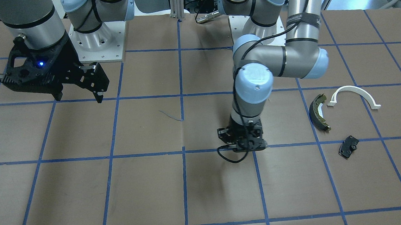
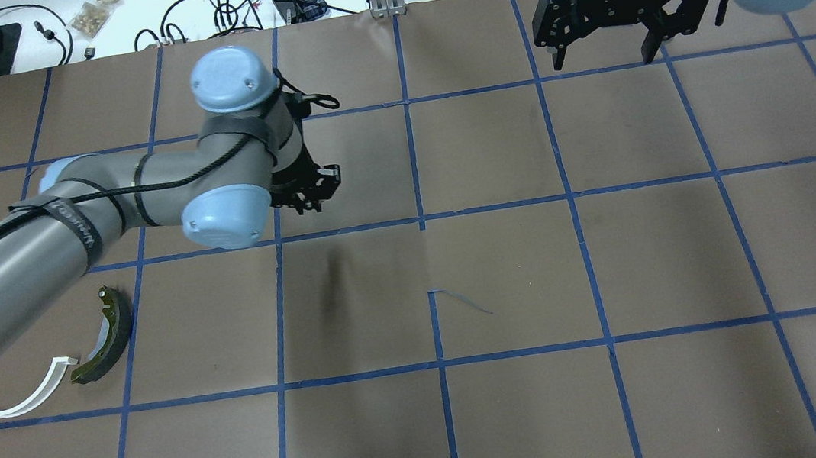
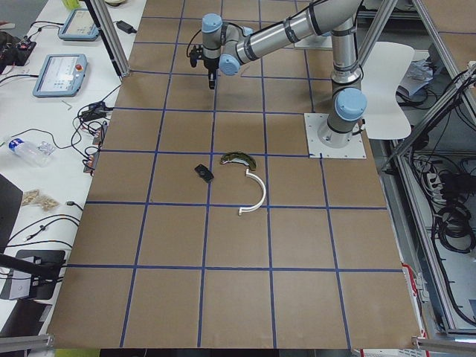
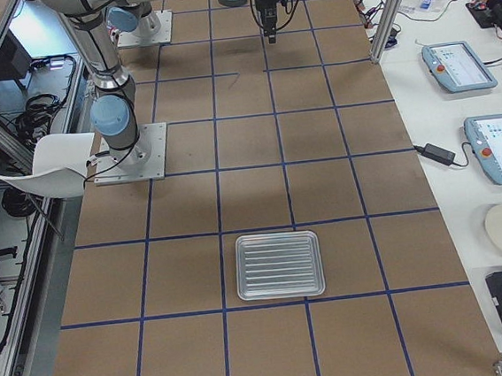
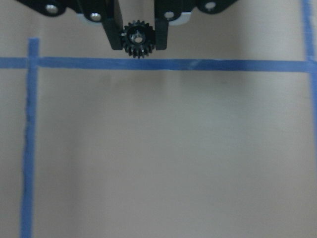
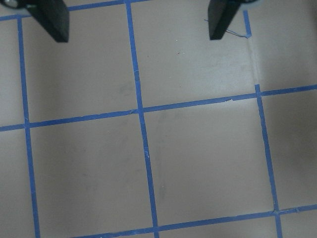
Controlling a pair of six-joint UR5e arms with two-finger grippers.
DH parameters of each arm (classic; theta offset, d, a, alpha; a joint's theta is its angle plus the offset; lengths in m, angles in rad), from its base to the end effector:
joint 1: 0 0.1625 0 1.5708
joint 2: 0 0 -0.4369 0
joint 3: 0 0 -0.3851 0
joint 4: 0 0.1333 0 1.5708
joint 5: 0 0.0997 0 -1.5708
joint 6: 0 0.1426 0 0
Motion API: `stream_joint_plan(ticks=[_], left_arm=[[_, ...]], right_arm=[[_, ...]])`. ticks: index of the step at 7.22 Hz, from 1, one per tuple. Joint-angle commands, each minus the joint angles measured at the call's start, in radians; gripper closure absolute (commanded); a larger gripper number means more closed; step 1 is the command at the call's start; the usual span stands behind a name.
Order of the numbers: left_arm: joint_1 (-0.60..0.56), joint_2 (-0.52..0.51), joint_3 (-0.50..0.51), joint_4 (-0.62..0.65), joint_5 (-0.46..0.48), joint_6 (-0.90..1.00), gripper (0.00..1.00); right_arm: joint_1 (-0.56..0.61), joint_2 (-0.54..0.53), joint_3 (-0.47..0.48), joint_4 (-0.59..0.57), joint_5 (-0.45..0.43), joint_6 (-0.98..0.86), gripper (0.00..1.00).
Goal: Place bearing gear from tray to pile
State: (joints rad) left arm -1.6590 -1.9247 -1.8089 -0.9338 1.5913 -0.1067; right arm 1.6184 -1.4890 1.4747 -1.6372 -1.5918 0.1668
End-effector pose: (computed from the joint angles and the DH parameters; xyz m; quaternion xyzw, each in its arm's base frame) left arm -0.1807 -0.5633 0.2195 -0.0095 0.9996 -0.0234 0.0080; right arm 0.1555 -0.5248 0.4694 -0.0599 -0.9973 0.0412 0.0061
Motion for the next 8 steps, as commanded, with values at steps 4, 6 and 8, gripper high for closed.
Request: stream_joint_plan(ticks=[4, 6, 8], left_arm=[[0.445, 0.116, -0.101, -0.022, 0.084, 0.597, 1.00], [0.690, 0.096, -0.125, -0.013, 0.015, 0.879, 1.00], [0.786, 0.055, -0.129, 0.001, 0.002, 0.990, 1.00]], right_arm=[[0.003, -0.001, -0.001, -0.001, 0.003, 0.000, 0.00], [0.003, -0.001, -0.002, -0.001, 0.003, -0.001, 0.00], [0.023, 0.000, 0.004, -0.001, 0.006, 0.003, 0.00]])
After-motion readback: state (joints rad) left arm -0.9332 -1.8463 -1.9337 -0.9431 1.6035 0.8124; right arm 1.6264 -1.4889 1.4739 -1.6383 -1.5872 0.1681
